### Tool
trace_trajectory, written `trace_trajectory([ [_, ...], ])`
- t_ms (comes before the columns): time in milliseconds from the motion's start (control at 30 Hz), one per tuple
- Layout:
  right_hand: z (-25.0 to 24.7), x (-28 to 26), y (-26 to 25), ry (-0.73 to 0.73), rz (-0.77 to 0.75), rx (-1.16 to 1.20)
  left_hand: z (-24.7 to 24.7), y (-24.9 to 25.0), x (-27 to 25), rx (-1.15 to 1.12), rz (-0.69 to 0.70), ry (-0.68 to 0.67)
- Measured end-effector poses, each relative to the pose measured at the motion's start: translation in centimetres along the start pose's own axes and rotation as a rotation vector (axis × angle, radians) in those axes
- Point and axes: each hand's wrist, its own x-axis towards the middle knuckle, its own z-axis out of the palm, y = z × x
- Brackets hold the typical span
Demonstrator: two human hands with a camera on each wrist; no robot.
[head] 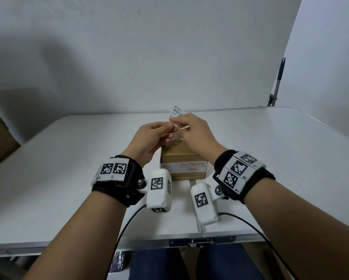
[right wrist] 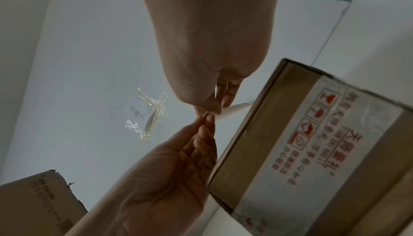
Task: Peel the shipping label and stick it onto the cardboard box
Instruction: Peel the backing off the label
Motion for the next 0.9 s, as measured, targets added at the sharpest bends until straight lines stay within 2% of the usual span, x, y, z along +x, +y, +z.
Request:
trace_trajectory([
  [167, -0.13, -0.44, -0.56, 0.011, 0.052, 0.092, -0.04, -0.16, -0.14, 0.052, 0.041, -0.006],
  [433, -0.44, -0.44, -0.59, 0.038, 0.239, 0.334, -0.20, 0.05, 0.19, 0.279, 0.094, -0.042],
  [633, -0.63, -0.40, -0.21, 0.055, 0.304, 0.374, -0.03, 0.42, 0.30, 0.396, 0.108, -0.084],
  [800, -0.84, -0.39, -0.14, 0.098, 0.323, 0.382, 0.13, 0.53, 0.06, 0.394, 0.087, -0.098],
  [900, -0.93, -0.25, -0.06, 0.056, 0.360, 0.454, 0.19, 0.68, -0.16, 0.371, 0.075, -0.102],
])
